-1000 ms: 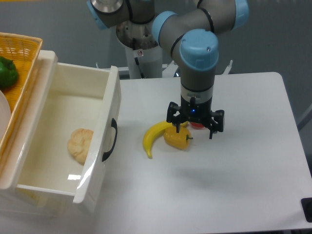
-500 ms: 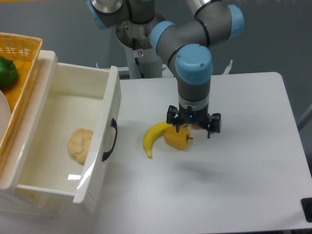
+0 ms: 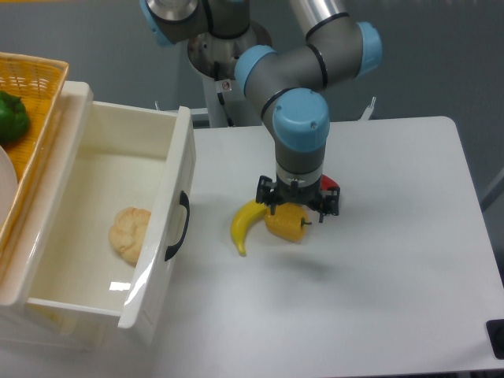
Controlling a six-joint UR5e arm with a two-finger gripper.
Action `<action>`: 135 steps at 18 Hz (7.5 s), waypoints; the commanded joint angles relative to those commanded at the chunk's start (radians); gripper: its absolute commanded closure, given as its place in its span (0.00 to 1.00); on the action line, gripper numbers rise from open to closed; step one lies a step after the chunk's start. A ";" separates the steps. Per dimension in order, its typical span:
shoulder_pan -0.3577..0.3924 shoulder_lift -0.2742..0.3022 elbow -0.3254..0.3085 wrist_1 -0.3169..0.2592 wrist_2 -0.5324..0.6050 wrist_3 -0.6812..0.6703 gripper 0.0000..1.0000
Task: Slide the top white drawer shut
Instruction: 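Move the gripper toward the open white drawer's front panel, then push the drawer front with the gripper into the cabinet, then keep pushing the drawer front until it sits flush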
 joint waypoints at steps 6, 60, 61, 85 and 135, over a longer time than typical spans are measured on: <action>-0.017 -0.014 0.011 0.006 -0.066 -0.002 0.00; -0.159 -0.054 0.020 0.006 -0.203 -0.028 0.00; -0.163 -0.054 0.020 0.006 -0.203 -0.028 0.00; -0.179 -0.029 0.018 -0.003 -0.246 -0.026 0.00; -0.327 -0.020 0.012 0.000 -0.250 -0.083 0.00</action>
